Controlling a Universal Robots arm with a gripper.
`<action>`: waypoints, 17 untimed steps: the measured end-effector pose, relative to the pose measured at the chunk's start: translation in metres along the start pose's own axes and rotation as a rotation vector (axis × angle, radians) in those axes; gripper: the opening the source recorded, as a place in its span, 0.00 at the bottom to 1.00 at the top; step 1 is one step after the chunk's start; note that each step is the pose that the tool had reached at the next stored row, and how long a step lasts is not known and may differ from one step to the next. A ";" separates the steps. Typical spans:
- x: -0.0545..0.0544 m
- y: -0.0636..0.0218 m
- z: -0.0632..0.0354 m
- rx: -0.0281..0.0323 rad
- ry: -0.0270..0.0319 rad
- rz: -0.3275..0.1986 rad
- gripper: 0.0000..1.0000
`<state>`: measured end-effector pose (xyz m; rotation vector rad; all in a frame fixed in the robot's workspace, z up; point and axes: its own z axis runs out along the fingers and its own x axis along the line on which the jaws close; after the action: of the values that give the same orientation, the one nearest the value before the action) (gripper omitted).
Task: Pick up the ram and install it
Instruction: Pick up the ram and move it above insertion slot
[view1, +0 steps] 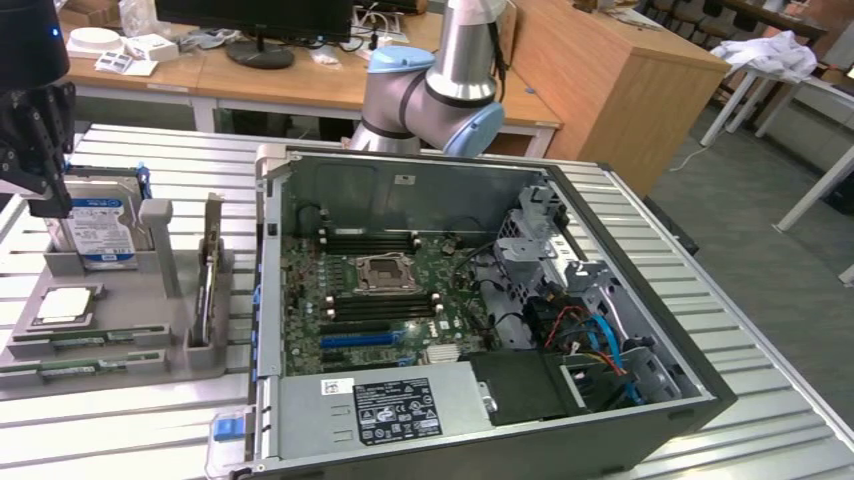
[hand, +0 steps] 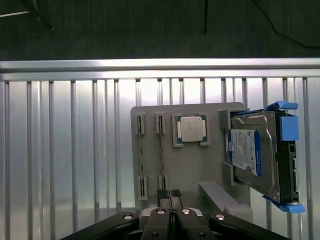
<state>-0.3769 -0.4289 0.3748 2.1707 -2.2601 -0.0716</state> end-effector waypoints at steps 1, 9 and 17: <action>0.000 0.0000 0.0000 0.0000 0.0000 0.000 0.11; 0.000 0.0000 0.0003 0.0007 -0.0006 0.000 0.30; 0.000 -0.0001 0.0029 0.0110 -0.0114 -0.002 0.30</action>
<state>-0.3769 -0.4289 0.3719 2.1833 -2.2701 -0.0720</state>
